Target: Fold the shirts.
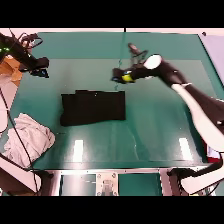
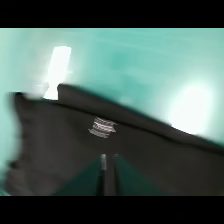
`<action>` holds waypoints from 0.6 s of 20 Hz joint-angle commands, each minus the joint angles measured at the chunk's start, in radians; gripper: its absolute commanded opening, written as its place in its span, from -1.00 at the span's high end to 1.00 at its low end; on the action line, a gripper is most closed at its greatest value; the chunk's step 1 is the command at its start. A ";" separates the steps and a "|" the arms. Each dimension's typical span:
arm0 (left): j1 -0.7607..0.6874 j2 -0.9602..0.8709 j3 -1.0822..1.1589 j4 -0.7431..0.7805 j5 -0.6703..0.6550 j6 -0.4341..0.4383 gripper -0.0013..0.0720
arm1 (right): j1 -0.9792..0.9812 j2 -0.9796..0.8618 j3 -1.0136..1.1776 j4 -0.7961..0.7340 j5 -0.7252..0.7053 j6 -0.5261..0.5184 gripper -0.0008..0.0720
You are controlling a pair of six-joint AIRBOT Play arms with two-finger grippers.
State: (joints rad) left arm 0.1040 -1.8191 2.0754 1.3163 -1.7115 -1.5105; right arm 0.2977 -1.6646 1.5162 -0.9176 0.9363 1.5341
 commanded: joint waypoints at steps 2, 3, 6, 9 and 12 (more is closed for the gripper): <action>-0.001 0.000 0.001 -0.003 0.001 0.000 0.90 | -0.194 0.100 -0.220 -0.074 0.131 -0.089 -0.57; -0.001 0.000 0.001 -0.003 0.001 0.000 0.90 | -0.195 0.094 -0.280 -0.058 0.127 -0.117 -0.69; -0.001 0.000 0.001 -0.004 0.001 0.000 0.90 | -0.138 0.047 -0.396 0.081 0.061 -0.214 -0.69; -0.002 0.000 0.001 -0.004 0.000 0.000 0.90 | -0.041 -0.006 -0.405 0.239 0.030 -0.286 -0.69; -0.002 0.000 0.001 -0.010 -0.003 0.000 0.90 | 0.058 -0.033 -0.404 0.345 -0.040 -0.305 -0.69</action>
State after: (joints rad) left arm 0.1024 -1.8191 2.0754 1.3117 -1.7115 -1.5105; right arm 0.2783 -1.6684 1.1301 -0.6956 0.9539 1.2770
